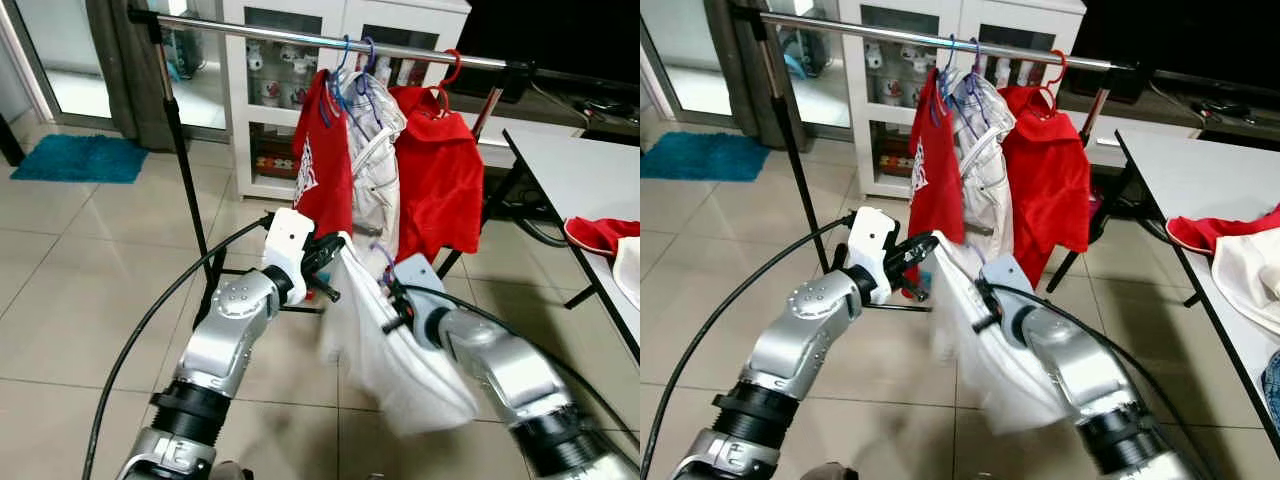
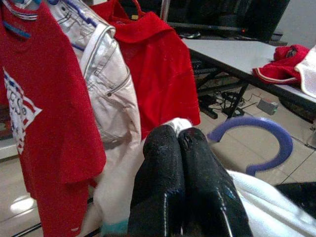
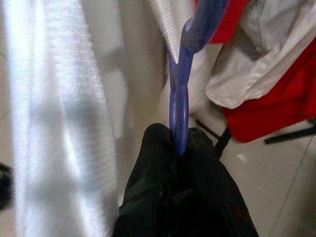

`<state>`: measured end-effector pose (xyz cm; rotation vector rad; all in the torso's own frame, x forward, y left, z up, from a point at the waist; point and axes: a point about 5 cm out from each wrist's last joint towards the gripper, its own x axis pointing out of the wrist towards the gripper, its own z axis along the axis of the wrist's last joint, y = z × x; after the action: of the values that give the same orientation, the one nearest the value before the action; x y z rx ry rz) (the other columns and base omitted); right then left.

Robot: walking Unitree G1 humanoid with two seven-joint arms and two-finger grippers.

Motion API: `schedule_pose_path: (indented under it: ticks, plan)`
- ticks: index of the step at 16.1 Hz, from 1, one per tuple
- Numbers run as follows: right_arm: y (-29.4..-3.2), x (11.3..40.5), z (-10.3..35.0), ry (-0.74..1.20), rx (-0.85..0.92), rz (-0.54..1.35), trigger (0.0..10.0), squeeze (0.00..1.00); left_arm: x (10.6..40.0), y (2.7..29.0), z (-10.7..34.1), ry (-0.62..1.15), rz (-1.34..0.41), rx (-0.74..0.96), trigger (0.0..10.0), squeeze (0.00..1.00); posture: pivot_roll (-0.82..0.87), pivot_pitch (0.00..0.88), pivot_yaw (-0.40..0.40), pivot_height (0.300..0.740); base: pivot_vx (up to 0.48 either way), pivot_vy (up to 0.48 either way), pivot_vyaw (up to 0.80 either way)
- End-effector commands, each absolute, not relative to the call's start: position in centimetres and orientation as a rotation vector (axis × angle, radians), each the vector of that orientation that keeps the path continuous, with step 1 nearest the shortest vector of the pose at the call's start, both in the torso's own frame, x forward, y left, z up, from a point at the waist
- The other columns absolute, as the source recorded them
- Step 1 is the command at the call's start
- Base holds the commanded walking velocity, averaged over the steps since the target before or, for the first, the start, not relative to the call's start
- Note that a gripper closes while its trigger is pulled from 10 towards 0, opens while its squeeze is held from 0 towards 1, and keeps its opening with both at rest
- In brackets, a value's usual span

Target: Hang hanger

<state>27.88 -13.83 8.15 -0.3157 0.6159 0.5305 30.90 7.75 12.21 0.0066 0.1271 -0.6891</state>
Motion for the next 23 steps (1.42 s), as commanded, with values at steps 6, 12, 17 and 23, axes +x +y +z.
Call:
schedule_pose_path:
  ticks: [6,12,17,23]
  plan:
    - [-17.2,28.1,9.7,0.636,-0.419,0.516,10.0,0.00,32.3,9.2,12.8,0.117,-0.550,0.056,0.0,0.00,-0.14,0.000,-0.089,0.740,0.000,0.000,0.00]
    - [-16.4,32.6,14.2,0.270,-0.162,0.044,10.0,0.00,30.9,7.3,12.2,0.160,-0.717,0.013,0.0,0.00,-0.13,0.000,-0.093,0.740,0.000,0.000,0.00]
    - [-14.7,32.4,11.7,0.363,-0.158,0.080,10.0,0.00,30.8,6.7,13.0,0.128,-0.742,-0.071,0.0,0.00,-0.13,0.000,-0.099,0.740,0.000,0.000,0.00]
    - [-16.0,33.1,14.4,0.164,-0.017,0.005,10.0,0.00,30.7,6.7,12.6,0.160,-0.758,-0.038,0.0,0.00,-0.14,0.000,-0.094,0.740,0.000,0.000,0.00]
